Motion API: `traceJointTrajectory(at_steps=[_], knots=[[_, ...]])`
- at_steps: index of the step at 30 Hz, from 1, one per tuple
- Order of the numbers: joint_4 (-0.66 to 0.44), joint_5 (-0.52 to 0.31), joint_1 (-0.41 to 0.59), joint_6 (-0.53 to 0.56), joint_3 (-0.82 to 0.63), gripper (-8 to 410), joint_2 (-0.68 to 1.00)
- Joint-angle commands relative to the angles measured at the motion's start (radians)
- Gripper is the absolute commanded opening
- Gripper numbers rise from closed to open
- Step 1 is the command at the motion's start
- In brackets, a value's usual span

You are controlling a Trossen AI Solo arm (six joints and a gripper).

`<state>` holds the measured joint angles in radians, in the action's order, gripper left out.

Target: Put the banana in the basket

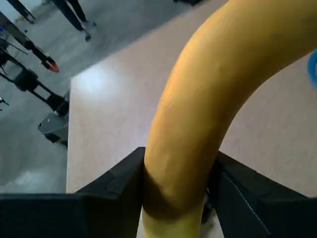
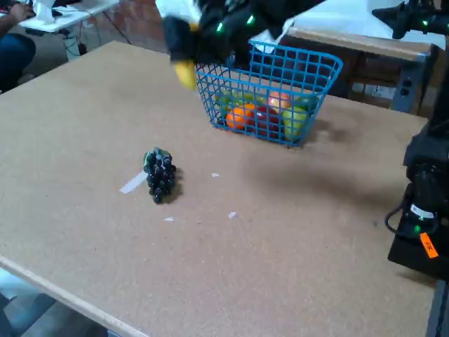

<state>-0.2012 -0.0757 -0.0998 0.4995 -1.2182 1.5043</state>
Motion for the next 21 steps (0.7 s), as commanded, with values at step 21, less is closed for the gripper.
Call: traceJointTrajectory(at_steps=[21], knots=[[0.105,-0.212,0.555,-0.46,-0.001,-1,-0.109]])
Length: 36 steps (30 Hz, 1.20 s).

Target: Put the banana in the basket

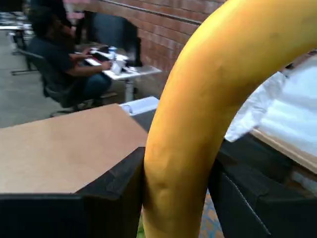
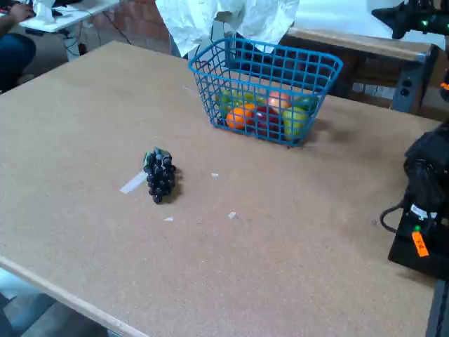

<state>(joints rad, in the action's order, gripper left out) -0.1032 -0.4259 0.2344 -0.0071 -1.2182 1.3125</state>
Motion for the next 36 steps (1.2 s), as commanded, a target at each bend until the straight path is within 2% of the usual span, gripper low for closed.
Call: traceJointTrajectory(at_steps=[1,5,13,18,24,36], knots=[[0.006,0.145,0.241,0.045,-0.001,-1,0.106],[0.004,0.212,0.286,0.034,0.0,-1,0.211],[0.086,0.253,0.293,0.044,0.0,-1,0.435],[0.098,0.289,0.293,0.063,0.0,-1,0.512],[0.1,0.293,0.292,0.078,0.001,-1,0.526],[0.1,0.369,0.288,0.089,0.001,0,0.506]])
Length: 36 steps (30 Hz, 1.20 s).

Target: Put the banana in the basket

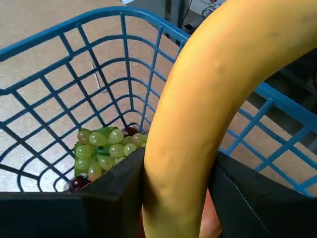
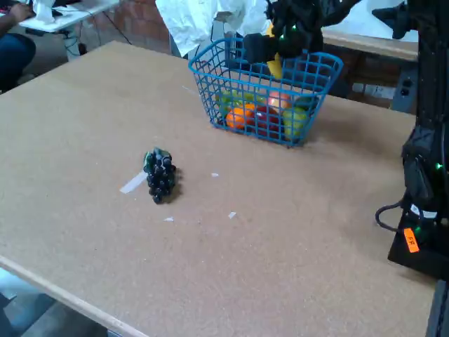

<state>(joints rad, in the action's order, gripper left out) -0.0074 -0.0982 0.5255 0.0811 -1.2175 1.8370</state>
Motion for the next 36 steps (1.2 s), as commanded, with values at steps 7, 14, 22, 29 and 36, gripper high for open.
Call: traceJointTrajectory(at_steps=[7,14,22,29,36], knots=[[0.005,0.122,-0.004,-0.002,0.0,32,-0.056],[0.003,0.145,-0.005,0.003,0.0,131,-0.082],[0.002,0.144,-0.006,0.049,0.0,186,-0.082],[0.004,0.144,-0.006,0.046,0.0,186,-0.082],[0.004,0.143,-0.007,0.053,0.0,186,-0.083]])
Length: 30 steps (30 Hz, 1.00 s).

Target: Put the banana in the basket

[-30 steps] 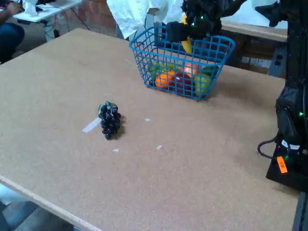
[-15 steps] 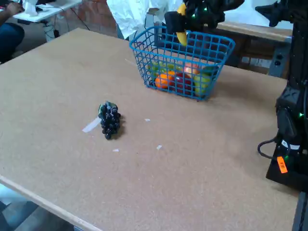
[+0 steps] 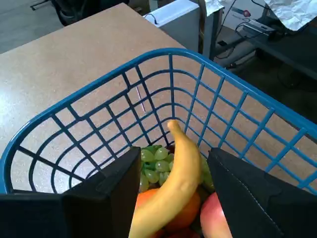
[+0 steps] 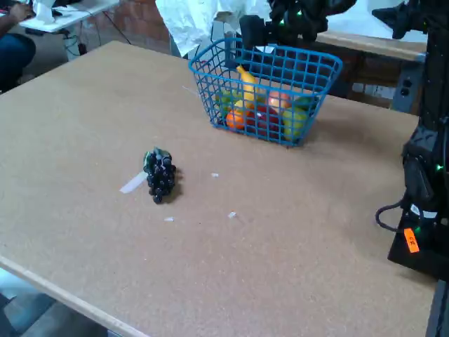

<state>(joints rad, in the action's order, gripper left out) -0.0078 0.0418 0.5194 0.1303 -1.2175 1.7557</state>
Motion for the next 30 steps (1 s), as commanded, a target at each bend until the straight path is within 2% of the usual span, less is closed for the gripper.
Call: traceJointTrajectory(at_steps=[1,30], knots=[[0.005,0.003,-0.001,0.003,0.0,186,-0.002],[0.002,0.002,-0.002,0.0,0.0,186,-0.027]])
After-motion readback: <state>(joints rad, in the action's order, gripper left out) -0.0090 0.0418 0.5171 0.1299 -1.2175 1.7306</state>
